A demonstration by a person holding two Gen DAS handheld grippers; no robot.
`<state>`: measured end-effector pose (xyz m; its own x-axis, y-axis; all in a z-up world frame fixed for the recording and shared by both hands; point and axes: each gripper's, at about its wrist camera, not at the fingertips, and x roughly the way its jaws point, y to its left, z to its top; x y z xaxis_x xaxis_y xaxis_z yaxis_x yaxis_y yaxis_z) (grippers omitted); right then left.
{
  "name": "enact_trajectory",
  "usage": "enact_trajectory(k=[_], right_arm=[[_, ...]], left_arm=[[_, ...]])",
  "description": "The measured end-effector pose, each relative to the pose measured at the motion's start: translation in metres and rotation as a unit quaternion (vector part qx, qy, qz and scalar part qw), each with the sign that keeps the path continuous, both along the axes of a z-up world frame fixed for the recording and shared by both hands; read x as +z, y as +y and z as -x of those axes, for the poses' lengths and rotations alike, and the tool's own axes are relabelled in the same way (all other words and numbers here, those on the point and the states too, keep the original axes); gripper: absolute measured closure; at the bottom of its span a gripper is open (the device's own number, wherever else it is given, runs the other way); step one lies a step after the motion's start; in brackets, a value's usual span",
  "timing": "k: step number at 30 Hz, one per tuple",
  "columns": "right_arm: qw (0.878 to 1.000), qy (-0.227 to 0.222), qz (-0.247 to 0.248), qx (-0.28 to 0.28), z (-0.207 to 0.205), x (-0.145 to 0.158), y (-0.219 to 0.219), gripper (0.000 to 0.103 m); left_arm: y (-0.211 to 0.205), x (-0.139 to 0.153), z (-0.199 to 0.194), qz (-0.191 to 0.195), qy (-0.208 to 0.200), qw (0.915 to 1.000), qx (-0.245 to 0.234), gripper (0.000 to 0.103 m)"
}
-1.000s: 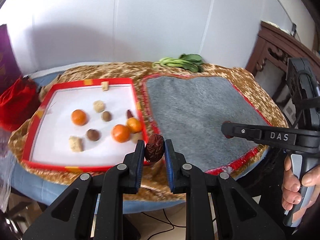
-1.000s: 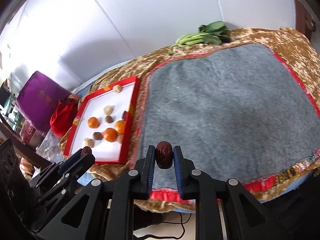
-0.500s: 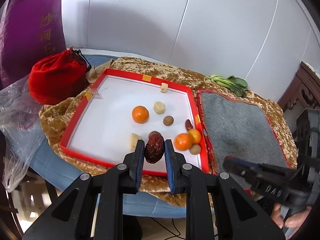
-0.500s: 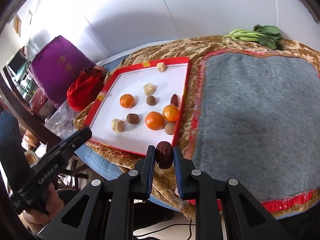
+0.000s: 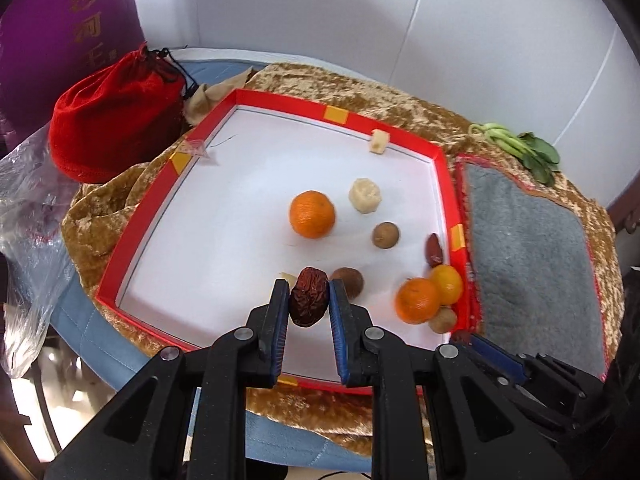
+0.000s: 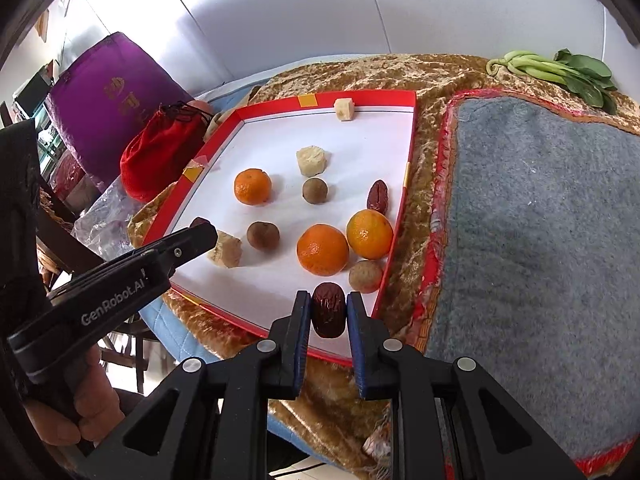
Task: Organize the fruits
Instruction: 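Carry both red dates onto the white tray and open both tools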
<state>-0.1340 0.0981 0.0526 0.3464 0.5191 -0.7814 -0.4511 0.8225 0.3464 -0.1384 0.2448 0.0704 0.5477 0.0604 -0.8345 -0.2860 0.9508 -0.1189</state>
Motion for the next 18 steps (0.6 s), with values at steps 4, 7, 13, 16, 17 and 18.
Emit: enact_trajectory(k=[4,7,13,16,17,18], right_arm=[[1.0,0.0,0.001,0.009,-0.004,-0.003,0.005,0.085],[1.0,-0.005,0.004,0.017,-0.004,-0.003,0.011,0.085],[0.999,-0.015,0.021,0.039,-0.004,-0.006,0.035,0.085],[0.998,-0.015,0.029,0.044,-0.006,-0.01,0.047,0.085],[0.998,-0.017,0.034,0.043,-0.007,-0.011,0.051,0.085],[0.998,-0.02,0.039,0.043,-0.007,-0.012,0.054,0.085]], left_arm=[[0.002,-0.001,-0.004,-0.016,0.004,0.9998,0.008,0.085],[0.002,-0.002,-0.006,-0.026,0.008,0.9996,0.013,0.085],[0.017,-0.005,-0.007,-0.033,0.017,0.9985,0.04,0.085],[0.021,-0.006,-0.01,-0.054,0.016,0.9971,0.051,0.085],[0.023,-0.008,-0.011,-0.062,0.018,0.9962,0.059,0.085],[0.025,-0.009,-0.012,-0.06,0.018,0.996,0.063,0.085]])
